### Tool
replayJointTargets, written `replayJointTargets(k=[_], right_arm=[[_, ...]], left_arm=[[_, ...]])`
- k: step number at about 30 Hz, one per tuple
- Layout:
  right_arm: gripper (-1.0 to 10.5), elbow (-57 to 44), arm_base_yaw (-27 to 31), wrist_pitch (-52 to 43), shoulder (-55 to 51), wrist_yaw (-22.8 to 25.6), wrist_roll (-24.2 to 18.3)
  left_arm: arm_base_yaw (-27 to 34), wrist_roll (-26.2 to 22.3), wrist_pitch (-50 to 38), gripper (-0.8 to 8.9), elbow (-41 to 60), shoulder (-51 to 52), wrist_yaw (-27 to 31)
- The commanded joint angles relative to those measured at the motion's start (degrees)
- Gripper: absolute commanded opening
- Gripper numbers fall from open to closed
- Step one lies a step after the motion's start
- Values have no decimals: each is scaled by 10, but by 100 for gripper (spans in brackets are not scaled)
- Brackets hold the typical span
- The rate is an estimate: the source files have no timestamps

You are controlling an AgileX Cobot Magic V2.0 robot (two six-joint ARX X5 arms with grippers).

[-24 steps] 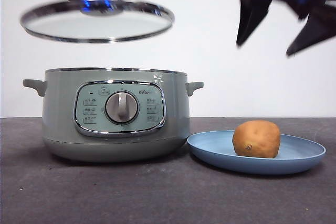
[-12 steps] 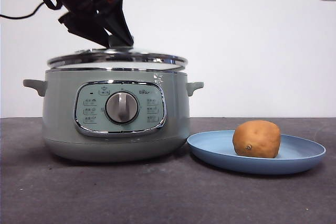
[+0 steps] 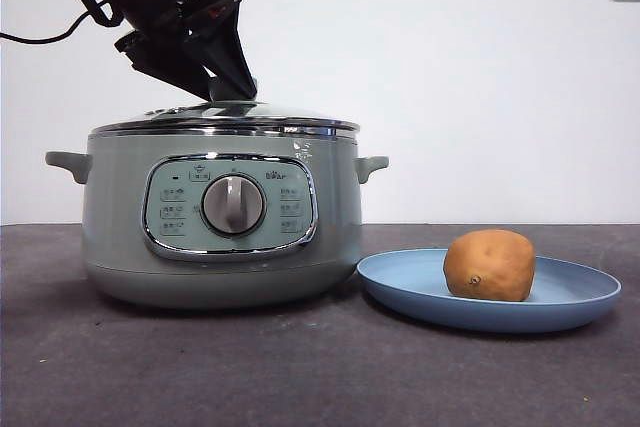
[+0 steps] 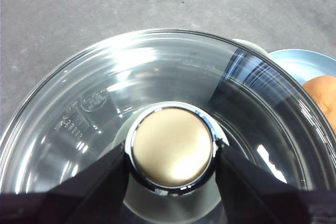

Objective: Take the potato out from the steamer,put the potato on the plate,close the lid

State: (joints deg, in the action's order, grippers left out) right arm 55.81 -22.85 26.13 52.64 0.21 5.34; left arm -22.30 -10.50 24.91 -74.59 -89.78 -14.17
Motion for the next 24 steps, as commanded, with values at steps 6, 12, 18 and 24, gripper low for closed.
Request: replayJointTargets(k=[6, 12, 18, 24], right_arm=[[599, 0, 0, 1, 2, 2, -3], [599, 0, 0, 1, 2, 2, -3], [599, 0, 0, 2, 2, 1, -3], [599, 0, 0, 8, 2, 1, -2]], left_arm=[[-2, -2, 12, -8, -26, 0, -2], [-2, -4, 22, -8, -33, 0, 1], [-2, -16, 22, -8, -33, -1, 6], [-2, -15, 22, -8, -32, -29, 2]])
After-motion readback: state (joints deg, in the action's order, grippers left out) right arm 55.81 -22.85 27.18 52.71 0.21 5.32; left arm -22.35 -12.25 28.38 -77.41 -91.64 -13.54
